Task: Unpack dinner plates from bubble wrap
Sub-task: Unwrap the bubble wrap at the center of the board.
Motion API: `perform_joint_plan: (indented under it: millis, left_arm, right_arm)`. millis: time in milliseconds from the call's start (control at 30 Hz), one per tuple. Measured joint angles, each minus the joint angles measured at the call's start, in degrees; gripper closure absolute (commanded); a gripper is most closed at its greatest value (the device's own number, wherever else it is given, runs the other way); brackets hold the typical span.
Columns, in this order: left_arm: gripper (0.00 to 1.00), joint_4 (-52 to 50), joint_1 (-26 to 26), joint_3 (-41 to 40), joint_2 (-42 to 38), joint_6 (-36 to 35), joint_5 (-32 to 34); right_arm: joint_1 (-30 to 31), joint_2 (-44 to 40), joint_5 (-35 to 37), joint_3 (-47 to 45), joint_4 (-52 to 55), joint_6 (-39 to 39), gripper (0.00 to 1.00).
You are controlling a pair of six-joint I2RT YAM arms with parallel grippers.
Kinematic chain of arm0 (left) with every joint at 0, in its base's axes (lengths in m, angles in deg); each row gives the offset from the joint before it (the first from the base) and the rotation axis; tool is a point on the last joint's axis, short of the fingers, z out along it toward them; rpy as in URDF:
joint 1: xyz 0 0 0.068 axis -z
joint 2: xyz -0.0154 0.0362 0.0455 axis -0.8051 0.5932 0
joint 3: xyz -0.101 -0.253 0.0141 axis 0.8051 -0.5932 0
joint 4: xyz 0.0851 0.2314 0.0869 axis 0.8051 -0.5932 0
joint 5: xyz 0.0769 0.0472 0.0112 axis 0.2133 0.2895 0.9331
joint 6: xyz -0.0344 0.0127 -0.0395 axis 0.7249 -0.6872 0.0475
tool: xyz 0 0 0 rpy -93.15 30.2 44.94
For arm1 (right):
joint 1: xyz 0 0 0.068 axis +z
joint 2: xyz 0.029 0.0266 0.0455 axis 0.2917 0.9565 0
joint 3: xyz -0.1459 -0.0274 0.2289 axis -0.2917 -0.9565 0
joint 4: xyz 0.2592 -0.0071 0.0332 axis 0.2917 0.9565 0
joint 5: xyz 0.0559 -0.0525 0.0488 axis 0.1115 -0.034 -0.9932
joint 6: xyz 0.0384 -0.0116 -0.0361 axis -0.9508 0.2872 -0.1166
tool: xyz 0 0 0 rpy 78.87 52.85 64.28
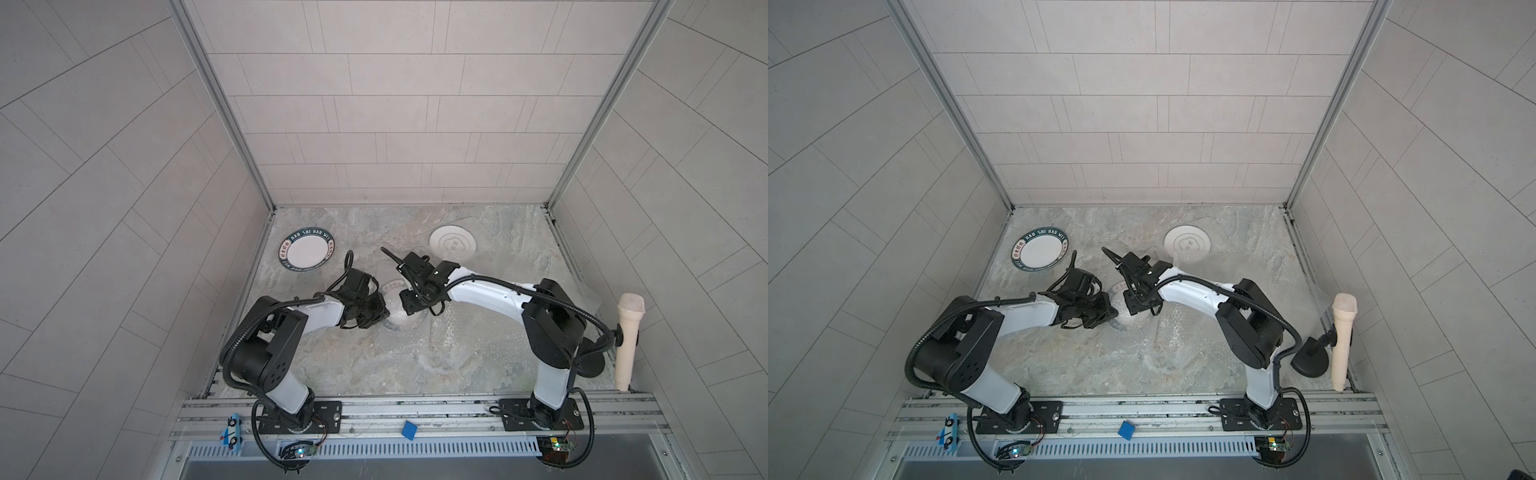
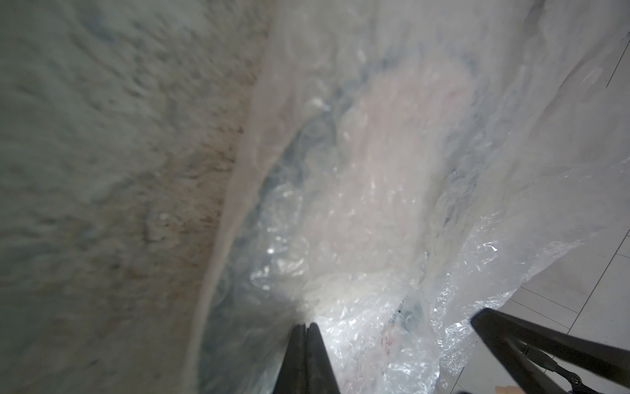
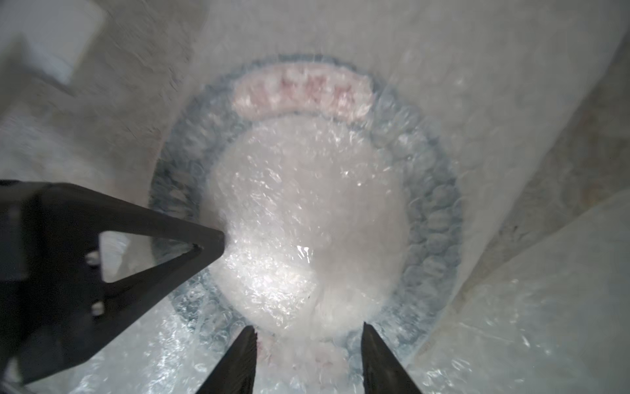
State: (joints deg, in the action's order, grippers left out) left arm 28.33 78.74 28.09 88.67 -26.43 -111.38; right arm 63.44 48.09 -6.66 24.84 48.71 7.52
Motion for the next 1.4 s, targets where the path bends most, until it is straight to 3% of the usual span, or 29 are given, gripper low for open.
perform_joint_plan:
  millis: [133, 233, 600, 900, 1167, 1400]
  left_arm:
    - [1.0, 0.4, 0.0, 0.0, 0.1, 0.1, -0.2]
    - [1.0, 0.6, -0.1, -0.1, 0.2, 0.2, -0.2]
    - [1.0, 0.9, -0.2, -0.2, 0.2, 0.2, -0.4]
    - [1.0, 0.8, -0.3, -0.3, 0.2, -0.1, -0.5]
    - [1.0, 1.2, -0.4, -1.7, -1.1, -0.1, 0.2]
    - [1.0, 1.0, -1.1, -2.6, -2.1, -0.1, 0.5]
  right_arm:
    - [1.2, 3.0, 2.1, 0.0, 1.3, 0.0, 0.48]
    - [1.2, 3.2, 3.7, 0.2, 2.1, -0.1, 0.55]
    - [1.2, 3.8, 7.0, 0.8, 2.1, -0.3, 1.0]
    - [0.7, 3.2, 7.5, 0.3, 1.7, 0.0, 1.0]
    - [-4.5, -6.3, 7.8, -7.0, -4.0, -2.5, 1.0]
    - [-7.6, -9.4, 10.5, -11.3, -6.4, -5.1, 1.0]
